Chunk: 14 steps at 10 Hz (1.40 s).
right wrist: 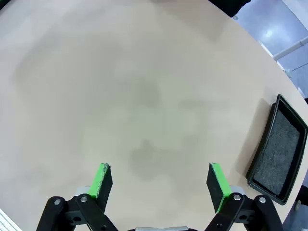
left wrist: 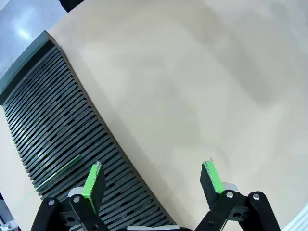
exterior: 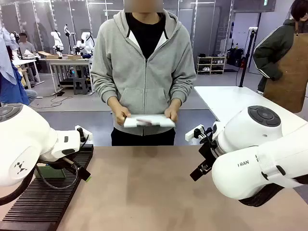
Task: Inspect the PCB.
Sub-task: Pick up the Blank PCB and present it to the human.
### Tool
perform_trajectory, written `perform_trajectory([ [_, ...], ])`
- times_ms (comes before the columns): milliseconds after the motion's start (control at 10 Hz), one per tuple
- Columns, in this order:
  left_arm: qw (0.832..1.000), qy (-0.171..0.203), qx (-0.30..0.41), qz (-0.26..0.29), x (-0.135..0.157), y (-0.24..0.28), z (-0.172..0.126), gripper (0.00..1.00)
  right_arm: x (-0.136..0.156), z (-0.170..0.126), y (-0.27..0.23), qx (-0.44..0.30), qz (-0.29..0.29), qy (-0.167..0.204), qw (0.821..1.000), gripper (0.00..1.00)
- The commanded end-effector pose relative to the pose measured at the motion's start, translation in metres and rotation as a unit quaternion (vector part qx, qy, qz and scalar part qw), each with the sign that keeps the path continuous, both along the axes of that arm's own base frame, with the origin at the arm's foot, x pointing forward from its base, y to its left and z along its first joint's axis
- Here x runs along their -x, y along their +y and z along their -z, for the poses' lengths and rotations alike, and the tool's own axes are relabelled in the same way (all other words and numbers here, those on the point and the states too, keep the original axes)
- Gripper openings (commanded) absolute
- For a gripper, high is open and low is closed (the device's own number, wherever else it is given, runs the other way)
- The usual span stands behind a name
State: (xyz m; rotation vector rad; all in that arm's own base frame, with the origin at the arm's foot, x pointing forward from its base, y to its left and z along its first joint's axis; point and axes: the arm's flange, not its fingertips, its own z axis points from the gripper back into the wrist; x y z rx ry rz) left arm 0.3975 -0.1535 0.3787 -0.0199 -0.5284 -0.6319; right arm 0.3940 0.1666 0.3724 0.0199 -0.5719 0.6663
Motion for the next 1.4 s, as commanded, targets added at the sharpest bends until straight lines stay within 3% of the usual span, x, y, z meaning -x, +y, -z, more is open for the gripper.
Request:
perform_trajectory([
  [0,1.0,-0.006,-0.002,0.005,-0.0025,0.0038,0.0006,1.0,0.0,0.0001,0.0001,0.0,0.0,0.0,1.0,1.0],
  [1300,1.0,-0.006,-0.002,0.005,-0.0025,0.0038,0.0006,1.0,0.0,0.0001,0.0001,0.0,0.0,0.0,1.0,1.0],
])
